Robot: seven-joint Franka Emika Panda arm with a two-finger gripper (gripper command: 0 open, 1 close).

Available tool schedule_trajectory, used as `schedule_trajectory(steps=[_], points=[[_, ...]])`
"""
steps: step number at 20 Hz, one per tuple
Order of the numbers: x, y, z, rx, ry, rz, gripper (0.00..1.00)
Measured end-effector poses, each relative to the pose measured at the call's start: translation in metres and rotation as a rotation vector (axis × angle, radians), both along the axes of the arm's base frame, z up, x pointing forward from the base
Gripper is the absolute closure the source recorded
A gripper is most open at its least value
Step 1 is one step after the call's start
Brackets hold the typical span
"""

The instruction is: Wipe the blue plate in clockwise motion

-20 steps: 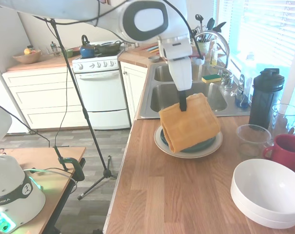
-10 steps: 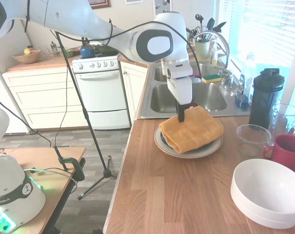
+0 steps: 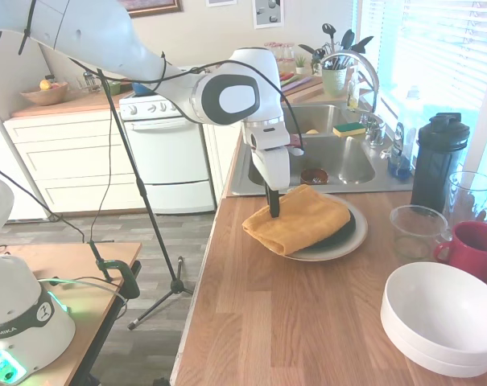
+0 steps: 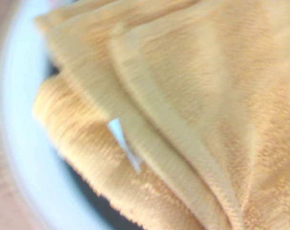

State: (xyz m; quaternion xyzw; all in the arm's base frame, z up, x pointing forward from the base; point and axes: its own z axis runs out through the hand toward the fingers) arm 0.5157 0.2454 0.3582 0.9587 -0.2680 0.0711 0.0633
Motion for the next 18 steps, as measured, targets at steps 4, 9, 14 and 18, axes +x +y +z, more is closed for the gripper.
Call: schedule_trajectory(steps=[4, 9, 14, 18], points=[[-0.016, 0.027, -0.001, 0.005, -0.001, 0.026, 1.0], [-0.02, 0.046, -0.001, 0.015, -0.006, 0.031, 1.0], [0.013, 0.059, 0.001, 0.04, -0.018, 0.009, 1.0], [0.046, 0.058, 0.0, 0.046, -0.028, -0.035, 1.0]])
